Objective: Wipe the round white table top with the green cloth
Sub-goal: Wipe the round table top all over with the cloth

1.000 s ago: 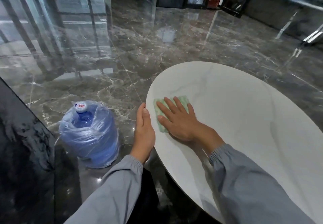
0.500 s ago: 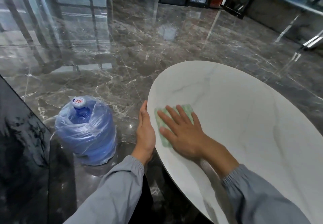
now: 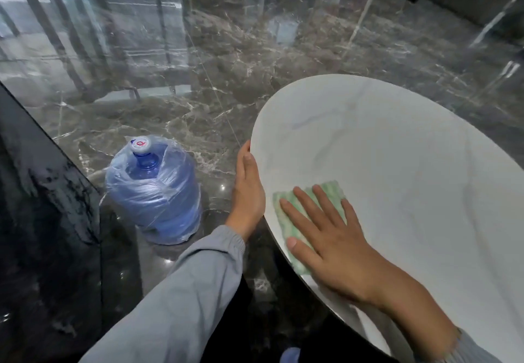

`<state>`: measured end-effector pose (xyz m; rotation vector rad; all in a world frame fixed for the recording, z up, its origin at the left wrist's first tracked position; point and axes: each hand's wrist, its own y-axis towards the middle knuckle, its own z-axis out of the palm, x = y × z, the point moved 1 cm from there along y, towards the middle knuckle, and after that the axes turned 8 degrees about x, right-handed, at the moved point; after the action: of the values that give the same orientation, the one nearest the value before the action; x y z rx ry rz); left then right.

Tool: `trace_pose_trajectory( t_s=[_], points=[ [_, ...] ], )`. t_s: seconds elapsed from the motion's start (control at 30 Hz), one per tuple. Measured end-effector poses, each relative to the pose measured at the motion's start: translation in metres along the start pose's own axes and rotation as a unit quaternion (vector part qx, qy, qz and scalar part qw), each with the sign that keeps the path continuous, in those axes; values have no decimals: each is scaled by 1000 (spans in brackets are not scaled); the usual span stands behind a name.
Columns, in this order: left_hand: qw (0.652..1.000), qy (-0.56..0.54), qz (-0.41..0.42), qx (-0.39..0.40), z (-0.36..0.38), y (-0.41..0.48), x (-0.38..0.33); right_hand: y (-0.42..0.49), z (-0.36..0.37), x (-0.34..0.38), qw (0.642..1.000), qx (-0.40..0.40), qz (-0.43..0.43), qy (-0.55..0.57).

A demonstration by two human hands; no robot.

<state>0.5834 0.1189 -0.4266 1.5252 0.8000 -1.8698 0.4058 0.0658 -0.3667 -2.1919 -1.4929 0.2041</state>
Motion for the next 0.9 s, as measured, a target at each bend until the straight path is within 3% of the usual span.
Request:
trace_pose_trajectory(
  t_s=[0.13, 0.27, 0.4, 0.6, 0.77, 0.9],
  points=[
    [1000, 18, 14, 9, 1, 1, 0, -23, 11, 5, 1000, 18, 12, 10],
    [1000, 24, 6, -3, 0, 0, 0, 36, -8, 5, 999, -30, 20, 26],
    [1000, 26, -7, -10, -1, 1, -1, 71, -23, 6, 999, -23, 18, 14],
    [997, 73, 3, 1, -2, 1, -2, -35, 27, 4, 999, -49, -2, 14],
    [978, 204, 37, -16, -4, 2, -1, -89, 52, -2, 995, -45, 68, 51],
    [917, 378, 118, -53, -3, -7, -10, -71, 59, 17, 983, -116, 126, 73]
  ],
)
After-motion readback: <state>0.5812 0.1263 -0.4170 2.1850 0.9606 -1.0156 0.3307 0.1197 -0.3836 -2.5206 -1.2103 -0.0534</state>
